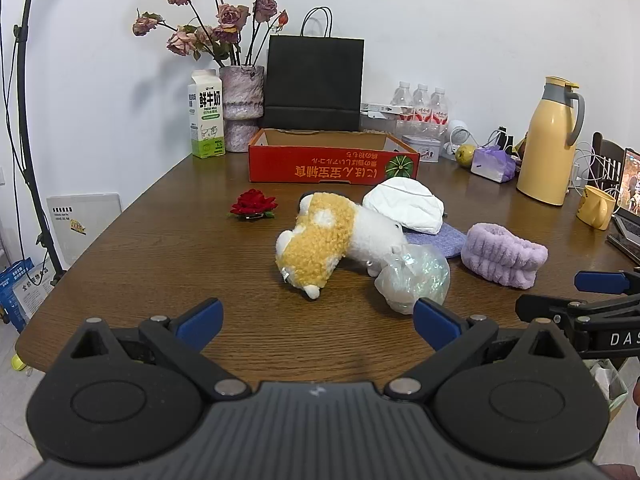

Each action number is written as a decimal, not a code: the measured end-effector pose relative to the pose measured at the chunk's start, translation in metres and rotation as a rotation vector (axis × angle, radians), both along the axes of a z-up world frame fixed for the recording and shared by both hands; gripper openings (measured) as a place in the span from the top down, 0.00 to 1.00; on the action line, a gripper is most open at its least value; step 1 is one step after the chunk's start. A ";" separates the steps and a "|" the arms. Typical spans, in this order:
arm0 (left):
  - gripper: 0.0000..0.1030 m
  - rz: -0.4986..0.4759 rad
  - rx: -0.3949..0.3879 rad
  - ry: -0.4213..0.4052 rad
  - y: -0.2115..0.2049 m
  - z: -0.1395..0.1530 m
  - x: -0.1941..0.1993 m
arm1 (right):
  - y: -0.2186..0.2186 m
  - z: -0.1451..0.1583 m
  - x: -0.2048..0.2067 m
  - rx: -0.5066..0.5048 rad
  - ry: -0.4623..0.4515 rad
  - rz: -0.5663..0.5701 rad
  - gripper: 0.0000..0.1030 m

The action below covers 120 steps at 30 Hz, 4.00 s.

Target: Organize objects

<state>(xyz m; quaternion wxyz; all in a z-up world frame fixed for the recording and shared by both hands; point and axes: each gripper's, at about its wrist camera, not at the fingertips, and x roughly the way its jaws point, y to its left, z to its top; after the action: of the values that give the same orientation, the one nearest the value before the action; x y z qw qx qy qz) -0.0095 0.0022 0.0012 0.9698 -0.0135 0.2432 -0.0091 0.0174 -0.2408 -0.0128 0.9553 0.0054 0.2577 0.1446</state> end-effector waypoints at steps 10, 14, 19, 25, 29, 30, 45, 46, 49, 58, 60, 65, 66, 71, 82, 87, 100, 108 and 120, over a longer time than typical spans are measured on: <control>0.00 0.000 0.000 0.000 0.000 0.000 0.000 | 0.000 0.000 0.000 -0.001 -0.001 -0.001 0.00; 0.00 -0.001 0.000 0.000 0.000 0.000 0.000 | 0.000 0.000 0.000 -0.001 -0.001 -0.001 0.00; 0.00 -0.001 0.000 0.000 0.000 0.000 0.000 | 0.001 0.000 0.000 -0.001 0.000 -0.001 0.00; 0.00 -0.002 -0.001 0.000 0.000 0.000 0.000 | 0.001 0.000 0.000 -0.002 0.000 -0.001 0.00; 0.00 -0.001 -0.001 0.000 0.000 0.000 0.000 | 0.001 0.000 0.000 -0.002 0.000 -0.001 0.00; 0.00 -0.001 0.000 0.001 0.000 0.000 0.000 | 0.001 0.000 0.000 -0.002 0.000 -0.001 0.00; 0.00 -0.001 -0.001 0.002 0.001 -0.001 0.000 | 0.001 0.000 0.000 -0.003 0.000 -0.002 0.00; 0.00 -0.001 -0.001 0.002 0.001 -0.001 0.000 | 0.001 0.000 -0.001 -0.004 -0.001 -0.002 0.00; 0.00 -0.001 -0.001 0.002 0.001 -0.001 0.000 | 0.001 0.000 0.000 -0.004 0.000 -0.002 0.00; 0.00 0.000 -0.007 0.002 0.002 -0.002 -0.001 | 0.000 0.000 0.000 -0.005 0.002 -0.006 0.00; 0.00 0.001 -0.008 0.004 0.002 -0.003 -0.001 | 0.000 0.000 0.000 -0.006 0.001 -0.008 0.00; 0.00 0.001 -0.018 0.012 0.003 -0.004 0.001 | -0.006 -0.004 0.002 -0.003 0.001 -0.014 0.00; 0.00 0.002 -0.022 0.013 0.004 -0.004 0.002 | -0.007 -0.005 0.002 -0.001 0.002 -0.012 0.00; 0.00 0.004 -0.034 0.025 0.007 -0.008 0.007 | -0.009 -0.009 0.005 0.006 -0.002 -0.002 0.00; 0.00 0.007 -0.051 0.070 0.012 -0.022 0.030 | -0.013 -0.018 0.018 -0.023 -0.025 -0.010 0.00; 0.00 -0.004 -0.045 0.076 0.006 -0.025 0.040 | -0.019 -0.022 0.030 -0.047 -0.033 -0.020 0.00; 0.00 -0.015 -0.045 0.057 -0.018 -0.018 0.063 | -0.029 -0.034 0.083 -0.135 -0.053 -0.017 0.00; 0.00 -0.035 -0.020 0.057 -0.040 -0.016 0.075 | -0.030 -0.040 0.107 -0.126 -0.032 0.057 0.11; 0.00 -0.019 -0.017 0.081 -0.061 -0.014 0.089 | -0.039 -0.043 0.116 -0.082 -0.015 0.143 0.70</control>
<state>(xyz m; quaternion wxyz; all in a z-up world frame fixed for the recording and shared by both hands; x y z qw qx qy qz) 0.0792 -0.0583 -0.0131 0.9589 -0.0196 0.2824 -0.0198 0.1338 -0.2793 -0.0559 0.9439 -0.0530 0.2560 0.2018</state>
